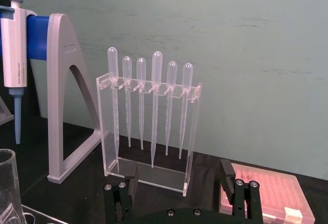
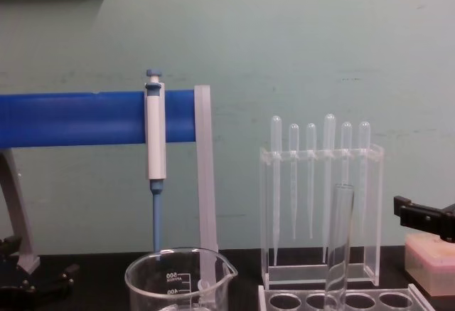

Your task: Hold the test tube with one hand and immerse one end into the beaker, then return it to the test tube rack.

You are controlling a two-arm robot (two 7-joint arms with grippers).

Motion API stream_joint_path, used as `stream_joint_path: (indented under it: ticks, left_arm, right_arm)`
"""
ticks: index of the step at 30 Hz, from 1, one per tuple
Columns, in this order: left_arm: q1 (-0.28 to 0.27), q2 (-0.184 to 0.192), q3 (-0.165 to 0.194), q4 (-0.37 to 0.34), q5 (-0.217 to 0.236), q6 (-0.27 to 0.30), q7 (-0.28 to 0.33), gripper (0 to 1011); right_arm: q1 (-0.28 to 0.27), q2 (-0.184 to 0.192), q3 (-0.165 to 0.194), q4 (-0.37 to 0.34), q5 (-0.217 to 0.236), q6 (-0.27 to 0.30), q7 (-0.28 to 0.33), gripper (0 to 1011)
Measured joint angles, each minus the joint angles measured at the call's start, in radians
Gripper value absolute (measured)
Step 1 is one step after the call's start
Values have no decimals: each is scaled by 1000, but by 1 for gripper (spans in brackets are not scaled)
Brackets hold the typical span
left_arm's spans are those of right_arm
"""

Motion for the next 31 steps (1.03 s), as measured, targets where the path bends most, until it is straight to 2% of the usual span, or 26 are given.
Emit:
stream_joint_path:
  ticks: [31]
  left_arm:
    - [0,0,0,0,0,0,0,1000]
  right_arm:
    - [0,0,0,0,0,0,-1,1002]
